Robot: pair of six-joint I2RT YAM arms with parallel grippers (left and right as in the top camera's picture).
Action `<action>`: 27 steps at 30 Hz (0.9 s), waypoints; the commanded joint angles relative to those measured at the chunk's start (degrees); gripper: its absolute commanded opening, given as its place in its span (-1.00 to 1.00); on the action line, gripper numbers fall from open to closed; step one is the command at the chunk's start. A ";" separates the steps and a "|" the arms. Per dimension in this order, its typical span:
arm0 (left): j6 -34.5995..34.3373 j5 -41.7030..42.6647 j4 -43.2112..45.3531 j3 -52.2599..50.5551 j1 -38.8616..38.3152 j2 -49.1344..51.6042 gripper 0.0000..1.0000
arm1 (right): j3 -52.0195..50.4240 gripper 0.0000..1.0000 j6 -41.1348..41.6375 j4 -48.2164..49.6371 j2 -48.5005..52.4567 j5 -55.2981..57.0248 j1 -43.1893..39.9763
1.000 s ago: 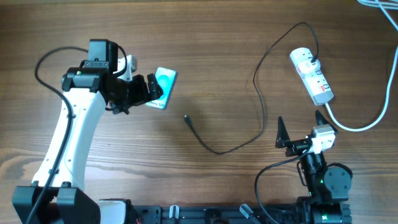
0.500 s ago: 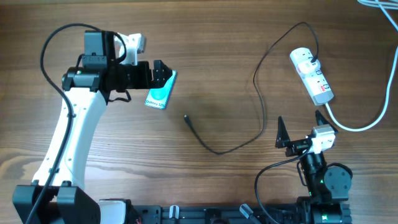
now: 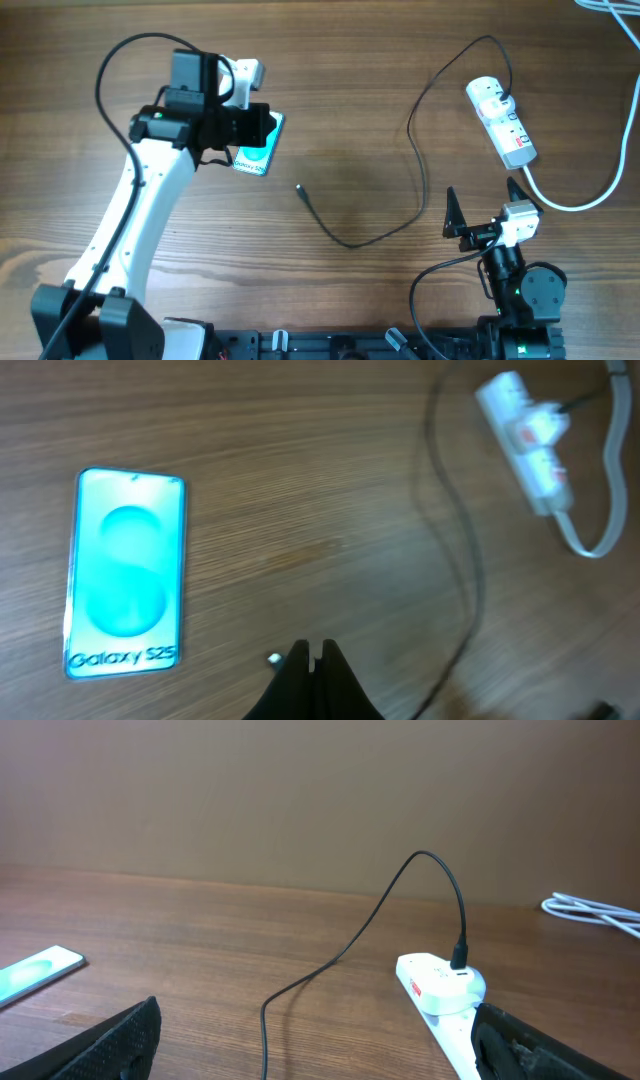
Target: Plug charger to phone and switch on socket
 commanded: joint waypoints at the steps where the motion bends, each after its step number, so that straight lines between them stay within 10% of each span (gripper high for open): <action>1: -5.40 -10.23 0.26 0.50 -2.40 3.34 -0.91 | -0.07 0.99 0.46 0.15 -0.46 0.55 -0.42; 7: -5.35 -13.25 0.59 0.50 -3.48 10.05 -0.67 | -0.07 0.99 0.46 0.15 -0.46 0.55 -0.42; 9: -5.33 -13.79 0.59 0.50 -3.48 12.11 -0.17 | -0.07 1.00 0.46 0.15 -0.46 0.55 -0.42; 11: -5.14 -15.15 0.79 0.50 -3.50 14.14 0.97 | -0.07 0.99 0.46 0.15 -0.46 0.55 -0.42; 27: -6.64 -23.63 9.62 0.46 -3.48 26.18 1.00 | -0.07 0.99 0.46 0.17 -0.46 0.55 -0.42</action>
